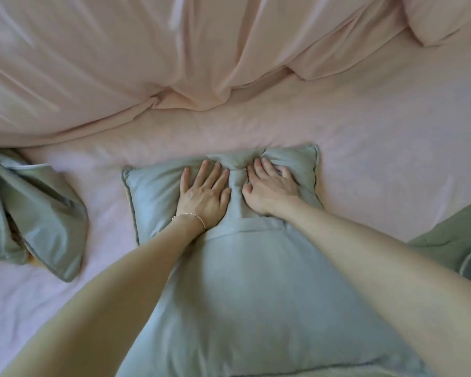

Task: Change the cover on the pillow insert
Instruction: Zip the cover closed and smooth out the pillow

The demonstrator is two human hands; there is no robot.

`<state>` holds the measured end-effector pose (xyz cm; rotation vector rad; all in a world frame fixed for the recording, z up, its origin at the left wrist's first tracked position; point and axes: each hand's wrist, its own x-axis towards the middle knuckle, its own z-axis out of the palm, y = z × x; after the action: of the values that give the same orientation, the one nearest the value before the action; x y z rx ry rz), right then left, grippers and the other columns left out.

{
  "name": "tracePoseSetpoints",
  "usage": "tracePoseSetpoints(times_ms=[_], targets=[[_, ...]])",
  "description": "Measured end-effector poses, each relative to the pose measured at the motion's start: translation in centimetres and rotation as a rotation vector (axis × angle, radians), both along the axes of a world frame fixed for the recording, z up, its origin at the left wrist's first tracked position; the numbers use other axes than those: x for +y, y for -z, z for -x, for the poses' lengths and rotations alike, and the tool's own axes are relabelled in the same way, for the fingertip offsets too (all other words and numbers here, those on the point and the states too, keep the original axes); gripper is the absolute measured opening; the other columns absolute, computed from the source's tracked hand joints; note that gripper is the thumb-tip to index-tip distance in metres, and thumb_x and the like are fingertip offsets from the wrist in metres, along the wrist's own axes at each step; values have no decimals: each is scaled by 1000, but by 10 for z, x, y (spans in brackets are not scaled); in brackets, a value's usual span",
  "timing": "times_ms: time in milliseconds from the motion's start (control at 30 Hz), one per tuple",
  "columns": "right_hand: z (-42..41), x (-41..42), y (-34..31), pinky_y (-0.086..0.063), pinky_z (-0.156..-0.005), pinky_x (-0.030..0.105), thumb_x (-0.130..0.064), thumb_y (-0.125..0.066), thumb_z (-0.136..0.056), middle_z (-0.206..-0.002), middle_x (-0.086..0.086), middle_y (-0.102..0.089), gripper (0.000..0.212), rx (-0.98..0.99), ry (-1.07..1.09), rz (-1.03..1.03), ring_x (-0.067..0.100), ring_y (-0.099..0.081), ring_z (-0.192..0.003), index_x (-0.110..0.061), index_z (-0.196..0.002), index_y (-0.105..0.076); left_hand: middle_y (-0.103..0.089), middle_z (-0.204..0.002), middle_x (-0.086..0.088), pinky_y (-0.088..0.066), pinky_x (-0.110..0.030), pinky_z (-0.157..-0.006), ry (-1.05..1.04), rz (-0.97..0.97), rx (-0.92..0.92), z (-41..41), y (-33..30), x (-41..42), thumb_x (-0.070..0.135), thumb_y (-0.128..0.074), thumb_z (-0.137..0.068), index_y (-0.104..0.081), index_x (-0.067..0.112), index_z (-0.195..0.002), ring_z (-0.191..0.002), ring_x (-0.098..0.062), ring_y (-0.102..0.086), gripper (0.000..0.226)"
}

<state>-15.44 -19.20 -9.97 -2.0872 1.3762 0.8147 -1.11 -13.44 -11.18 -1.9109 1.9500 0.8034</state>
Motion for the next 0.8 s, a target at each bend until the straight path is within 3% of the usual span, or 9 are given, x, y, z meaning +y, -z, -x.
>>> tracePoseSetpoints(times_ms=[100, 300, 433, 533, 667, 800], targets=[[-9, -30, 10, -6, -111, 35, -34, -16, -96, -157, -1, 2, 56, 18, 45, -33, 13, 4, -143, -17, -149, -10, -5, -156, 10, 5, -50, -112, -85, -75, 7, -4, 10, -35, 41, -15, -98, -14, 30, -147, -144, -14, 4, 50], [0, -20, 6, -11, -109, 35, -33, -21, -96, -157, -3, -9, 53, -103, 93, 104, 11, -4, -143, -19, -147, -19, -12, -156, 10, 3, -48, -112, -161, 48, 3, 1, 5, -27, 44, -20, -96, -22, 30, -145, -144, -14, -1, 52], [26, 29, -19, -12, -107, 31, -32, -32, -90, -149, 4, -34, 52, -445, 236, 365, 15, -25, -139, -14, -139, -42, -33, -149, 2, -6, -45, -112, -175, 301, 72, 3, -22, 19, 50, -20, -87, -40, 25, -139, -141, -18, -19, 61], [52, 73, -34, -21, -110, 41, -20, -37, -88, -138, 20, -45, 49, -689, 307, 537, 27, -33, -132, 2, -130, -49, -39, -145, -3, -9, -46, -112, -112, 440, 123, 10, -44, 64, 43, -34, -89, -44, 20, -136, -139, -20, -23, 54], [80, 119, -51, -16, -113, 38, -16, -32, -91, -143, 25, -33, 50, -670, 418, 564, 27, -21, -136, 9, -134, -38, -42, -143, -5, -8, -52, -111, -79, 596, 66, 27, -74, 93, 32, -43, -91, -43, 19, -134, -137, -26, -27, 45], [88, 151, -60, -1, -114, 31, -29, -20, -91, -150, 9, -9, 58, -574, 449, 382, 16, -1, -141, -3, -143, -19, -51, -136, -3, -11, -56, -110, 36, 598, 113, 61, -89, 105, 19, -45, -88, -54, 19, -126, -134, -28, -35, 39]])
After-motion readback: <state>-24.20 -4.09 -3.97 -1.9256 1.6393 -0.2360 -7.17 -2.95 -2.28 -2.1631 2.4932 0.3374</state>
